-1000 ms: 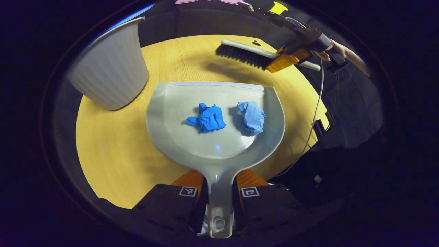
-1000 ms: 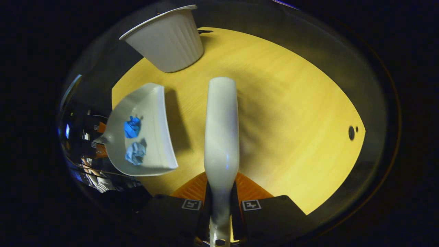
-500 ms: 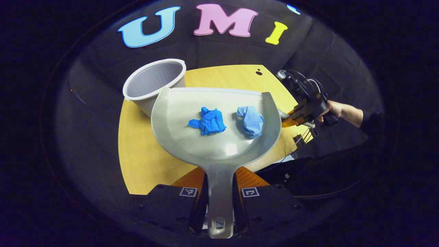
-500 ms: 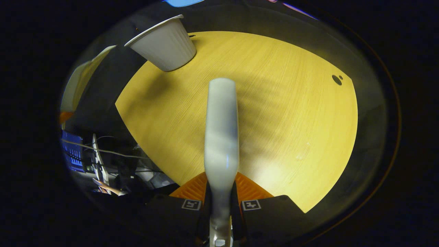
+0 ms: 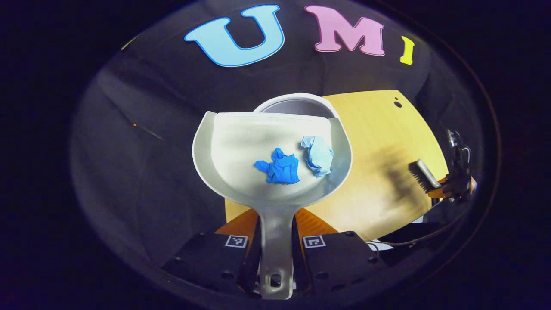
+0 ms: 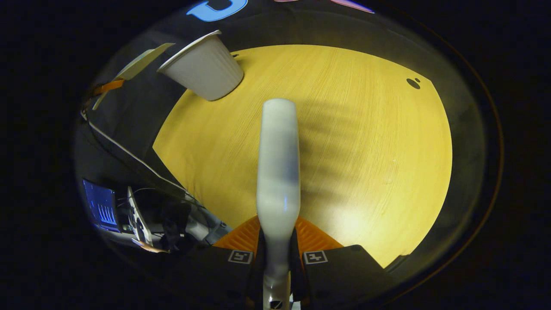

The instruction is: Pick up the small broom and dustpan from the desktop, sweep the trash into the dustpan with the broom, and then empty the trash into the garbage bin.

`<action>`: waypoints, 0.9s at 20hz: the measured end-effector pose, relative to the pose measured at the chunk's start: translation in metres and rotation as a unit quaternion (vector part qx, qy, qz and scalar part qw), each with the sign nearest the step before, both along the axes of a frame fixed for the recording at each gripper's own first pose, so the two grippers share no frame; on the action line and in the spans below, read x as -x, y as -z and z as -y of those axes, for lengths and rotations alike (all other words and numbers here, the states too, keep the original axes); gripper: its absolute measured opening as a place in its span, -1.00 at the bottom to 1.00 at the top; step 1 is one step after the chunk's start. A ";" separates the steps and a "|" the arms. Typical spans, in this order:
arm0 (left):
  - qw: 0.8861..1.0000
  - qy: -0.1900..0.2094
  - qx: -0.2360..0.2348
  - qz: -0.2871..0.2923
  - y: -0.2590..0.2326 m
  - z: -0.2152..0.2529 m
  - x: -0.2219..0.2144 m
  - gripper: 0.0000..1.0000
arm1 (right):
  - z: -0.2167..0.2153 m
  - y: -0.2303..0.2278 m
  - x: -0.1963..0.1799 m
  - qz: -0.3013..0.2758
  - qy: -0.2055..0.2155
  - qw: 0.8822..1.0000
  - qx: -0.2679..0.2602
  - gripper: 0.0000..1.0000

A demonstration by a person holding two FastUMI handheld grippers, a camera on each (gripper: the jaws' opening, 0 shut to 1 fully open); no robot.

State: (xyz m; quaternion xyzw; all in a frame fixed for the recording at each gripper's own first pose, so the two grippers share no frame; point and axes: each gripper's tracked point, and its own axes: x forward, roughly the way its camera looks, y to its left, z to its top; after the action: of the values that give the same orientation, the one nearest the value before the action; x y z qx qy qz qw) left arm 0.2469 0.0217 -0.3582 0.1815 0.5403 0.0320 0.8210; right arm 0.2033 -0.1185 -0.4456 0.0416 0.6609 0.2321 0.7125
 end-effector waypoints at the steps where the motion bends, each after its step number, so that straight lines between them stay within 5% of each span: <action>1: 1.000 -0.005 -0.011 -0.009 0.007 0.006 0.001 -0.39 | -0.006 0.001 0.002 0.012 0.005 1.000 0.009 -0.36; 2: 1.000 -0.009 -0.019 -0.018 0.011 0.006 0.002 -0.39 | -0.006 0.000 -0.003 0.039 0.002 0.999 0.018 -0.51; 4: 0.999 -0.007 -0.030 -0.039 0.009 0.006 -0.001 -0.39 | -0.011 -0.001 -0.006 0.065 -0.003 0.998 0.019 -0.43; 6: 0.996 0.013 -0.063 -0.059 -0.002 0.010 -0.012 -0.39 | -0.024 -0.001 0.005 0.048 0.003 0.999 0.004 -0.36; 10: 0.979 0.097 -0.153 -0.097 -0.020 0.024 -0.025 -0.39 | -0.024 0.015 0.010 0.032 0.008 0.999 0.009 -0.51; 18: 0.964 0.140 -0.204 -0.100 -0.034 0.040 -0.040 -0.39 | -0.011 0.020 0.010 0.018 0.041 0.999 0.007 -0.51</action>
State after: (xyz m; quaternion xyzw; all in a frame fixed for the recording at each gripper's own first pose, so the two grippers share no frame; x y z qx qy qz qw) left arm 0.2869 -0.0179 -0.3238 0.4210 0.5713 0.0082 0.7045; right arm 0.1928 -0.1074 -0.4658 0.0602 0.6472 0.1987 0.7335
